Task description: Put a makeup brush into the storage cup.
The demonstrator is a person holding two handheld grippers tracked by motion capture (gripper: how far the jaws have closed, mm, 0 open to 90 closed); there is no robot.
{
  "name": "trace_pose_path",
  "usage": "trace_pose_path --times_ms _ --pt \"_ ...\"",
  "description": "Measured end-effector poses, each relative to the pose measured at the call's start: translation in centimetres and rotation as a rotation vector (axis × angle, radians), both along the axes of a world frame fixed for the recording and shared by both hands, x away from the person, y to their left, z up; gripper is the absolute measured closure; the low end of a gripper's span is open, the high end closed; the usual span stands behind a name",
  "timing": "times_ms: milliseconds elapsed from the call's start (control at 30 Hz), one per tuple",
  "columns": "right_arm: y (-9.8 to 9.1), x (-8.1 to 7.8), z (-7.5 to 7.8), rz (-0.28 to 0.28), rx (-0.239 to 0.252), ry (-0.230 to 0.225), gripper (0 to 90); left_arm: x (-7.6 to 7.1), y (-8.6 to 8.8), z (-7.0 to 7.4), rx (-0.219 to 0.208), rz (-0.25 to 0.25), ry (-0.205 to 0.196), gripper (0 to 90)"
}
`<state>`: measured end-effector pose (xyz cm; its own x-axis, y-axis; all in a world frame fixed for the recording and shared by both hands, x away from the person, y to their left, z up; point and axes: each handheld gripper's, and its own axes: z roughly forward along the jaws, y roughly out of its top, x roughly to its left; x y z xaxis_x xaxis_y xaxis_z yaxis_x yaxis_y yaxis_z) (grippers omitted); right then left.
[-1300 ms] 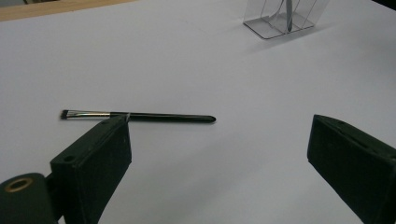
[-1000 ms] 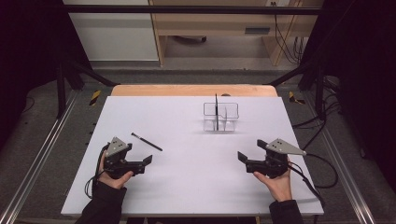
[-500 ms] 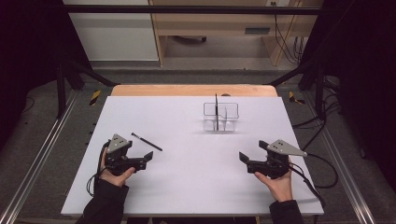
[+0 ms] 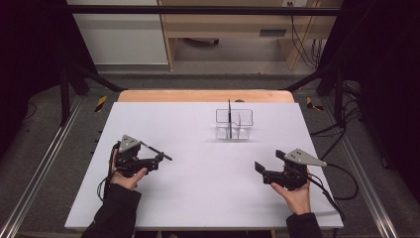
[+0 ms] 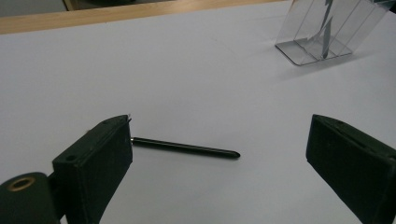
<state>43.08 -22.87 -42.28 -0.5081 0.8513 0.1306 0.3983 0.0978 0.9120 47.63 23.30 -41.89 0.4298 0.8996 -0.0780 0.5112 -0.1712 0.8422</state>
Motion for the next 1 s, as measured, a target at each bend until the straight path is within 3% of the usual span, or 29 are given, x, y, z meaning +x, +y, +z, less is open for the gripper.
trace_pose_path --times_ms 400,633,900,1000 --pt "0.0 0.1 0.0 -0.007 -0.004 0.013 9.6 2.2 -0.3 -1.8 0.023 0.08 0.058 7.0" --pt "0.0 0.1 0.0 -0.016 0.001 0.012 9.4 3.0 -0.6 -3.1 0.041 0.096 0.1 8.0" --pt "0.0 0.1 0.0 -0.016 -0.004 0.013 9.4 3.5 -1.1 -3.8 0.027 0.11 0.118 10.0" --pt "0.1 0.1 -0.1 -0.015 -0.003 0.015 9.4 3.8 -1.3 -4.2 0.041 0.114 0.13 10.5"
